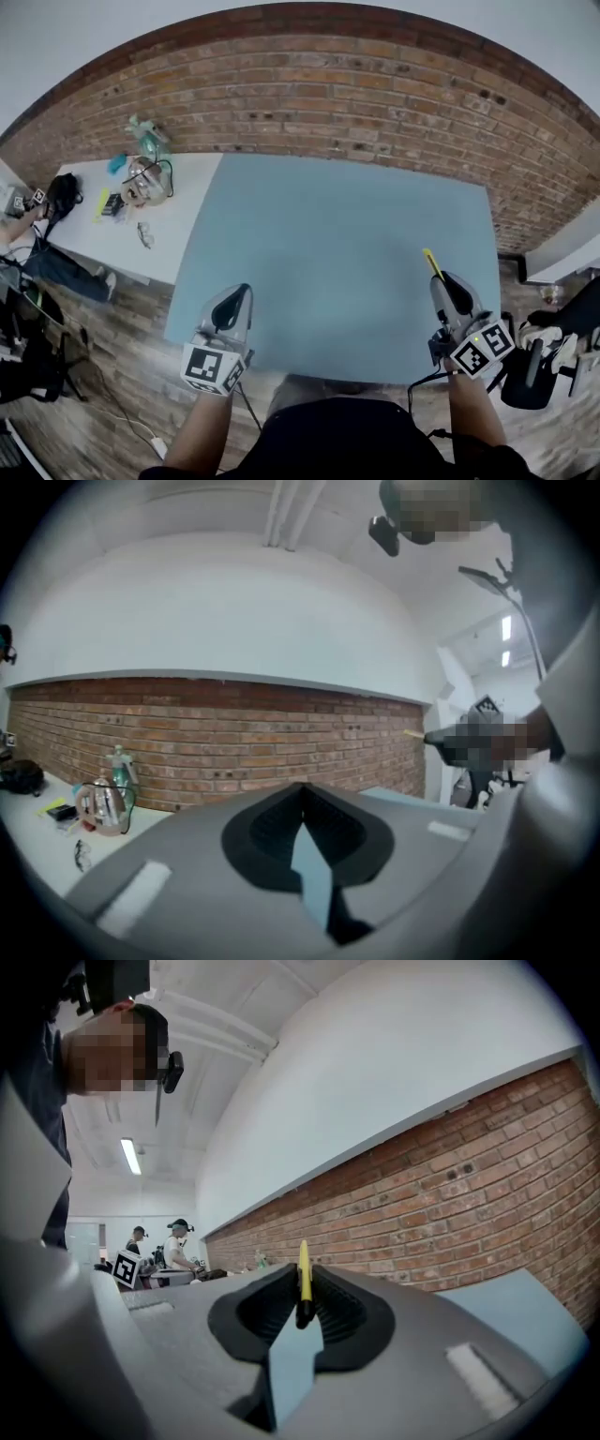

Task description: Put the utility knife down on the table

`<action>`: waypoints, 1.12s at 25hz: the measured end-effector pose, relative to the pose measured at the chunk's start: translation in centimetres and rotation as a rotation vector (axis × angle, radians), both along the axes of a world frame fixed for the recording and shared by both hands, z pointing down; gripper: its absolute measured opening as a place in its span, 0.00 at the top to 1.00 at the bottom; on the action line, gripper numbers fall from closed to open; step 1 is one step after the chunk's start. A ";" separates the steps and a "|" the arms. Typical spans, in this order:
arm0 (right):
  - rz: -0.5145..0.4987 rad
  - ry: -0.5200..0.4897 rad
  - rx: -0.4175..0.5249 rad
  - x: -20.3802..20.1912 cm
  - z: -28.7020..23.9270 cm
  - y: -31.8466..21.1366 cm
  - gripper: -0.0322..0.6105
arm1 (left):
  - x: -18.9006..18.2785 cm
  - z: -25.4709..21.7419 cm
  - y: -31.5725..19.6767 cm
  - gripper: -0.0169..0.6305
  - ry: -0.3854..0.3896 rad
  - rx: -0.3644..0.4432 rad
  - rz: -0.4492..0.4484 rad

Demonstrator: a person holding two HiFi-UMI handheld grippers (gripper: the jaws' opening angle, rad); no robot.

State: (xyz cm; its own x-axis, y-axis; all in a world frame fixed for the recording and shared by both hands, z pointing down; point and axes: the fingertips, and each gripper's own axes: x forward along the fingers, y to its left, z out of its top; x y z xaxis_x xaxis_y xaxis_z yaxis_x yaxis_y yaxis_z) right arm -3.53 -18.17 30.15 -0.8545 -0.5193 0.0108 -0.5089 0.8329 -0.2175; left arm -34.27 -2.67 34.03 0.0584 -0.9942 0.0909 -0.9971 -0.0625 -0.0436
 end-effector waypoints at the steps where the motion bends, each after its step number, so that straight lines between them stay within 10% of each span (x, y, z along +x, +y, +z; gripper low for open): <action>1: 0.026 0.012 -0.008 -0.2 0.1 -0.2 0.87 | -0.5 0.0 -1.2 0.99 0.000 -0.004 0.031; 14: 0.226 0.051 -0.027 -2.0 -0.4 -1.2 0.87 | -2.2 -0.9 -10.9 0.99 0.053 0.025 0.293; 28: 0.178 0.011 0.018 -1.3 -0.4 -4.7 0.87 | 0.3 -3.1 -12.3 0.99 0.027 0.024 0.263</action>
State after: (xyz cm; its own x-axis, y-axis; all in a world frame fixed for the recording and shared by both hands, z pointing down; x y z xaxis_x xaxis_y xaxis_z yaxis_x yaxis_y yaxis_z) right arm -4.79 -22.85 29.77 -0.7489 -0.6626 0.0094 -0.6511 0.7331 -0.1967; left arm -34.00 -14.94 30.95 0.3176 -0.9462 0.0627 -0.9474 -0.3194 -0.0221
